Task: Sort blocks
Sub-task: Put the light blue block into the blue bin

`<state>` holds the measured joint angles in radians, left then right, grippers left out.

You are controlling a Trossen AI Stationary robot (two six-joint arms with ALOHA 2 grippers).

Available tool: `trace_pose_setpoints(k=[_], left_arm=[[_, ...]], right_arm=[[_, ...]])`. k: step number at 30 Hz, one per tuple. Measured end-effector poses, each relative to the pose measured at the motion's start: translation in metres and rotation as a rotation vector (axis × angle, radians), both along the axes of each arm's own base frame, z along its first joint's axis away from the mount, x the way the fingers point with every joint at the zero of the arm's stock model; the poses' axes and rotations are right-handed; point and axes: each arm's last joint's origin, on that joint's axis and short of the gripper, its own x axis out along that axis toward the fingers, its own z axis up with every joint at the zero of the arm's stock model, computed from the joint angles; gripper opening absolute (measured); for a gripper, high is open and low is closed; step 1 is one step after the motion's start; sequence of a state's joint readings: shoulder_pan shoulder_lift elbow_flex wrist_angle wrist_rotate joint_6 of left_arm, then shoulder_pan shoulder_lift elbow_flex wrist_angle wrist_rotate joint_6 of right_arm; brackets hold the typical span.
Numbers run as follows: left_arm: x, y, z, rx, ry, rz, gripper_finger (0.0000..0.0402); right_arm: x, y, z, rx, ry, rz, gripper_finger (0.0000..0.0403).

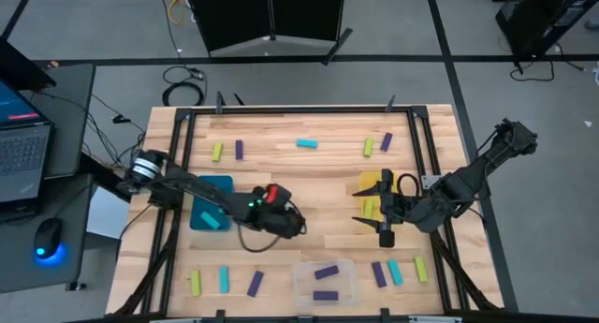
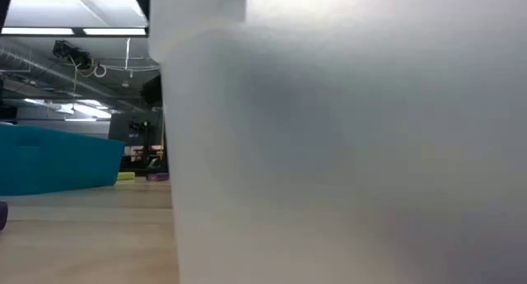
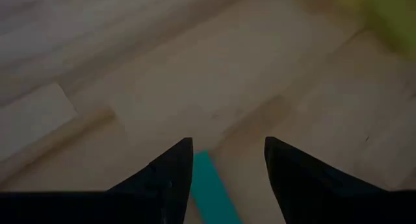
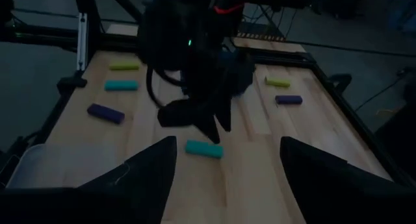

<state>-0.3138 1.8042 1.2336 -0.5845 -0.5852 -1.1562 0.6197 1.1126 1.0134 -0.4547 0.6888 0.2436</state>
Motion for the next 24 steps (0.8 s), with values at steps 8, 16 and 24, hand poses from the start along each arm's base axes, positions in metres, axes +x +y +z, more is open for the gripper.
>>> trace_pose_setpoints(k=[8,16,24], left_arm=[[0.024,-0.001,-0.022,-0.082,0.205,0.010,0.0198],[0.026,-0.004,-0.026,-0.109,0.208,0.016,0.0199],[0.022,-0.004,-0.032,-0.117,0.263,0.022,0.0229]], right_arm=[[-0.001,0.000,-0.002,-0.016,0.020,0.001,0.0289],[-0.001,-0.001,-0.004,-0.026,0.036,0.004,0.0288],[-0.002,-0.001,-0.005,-0.032,0.049,0.006,0.0290]])
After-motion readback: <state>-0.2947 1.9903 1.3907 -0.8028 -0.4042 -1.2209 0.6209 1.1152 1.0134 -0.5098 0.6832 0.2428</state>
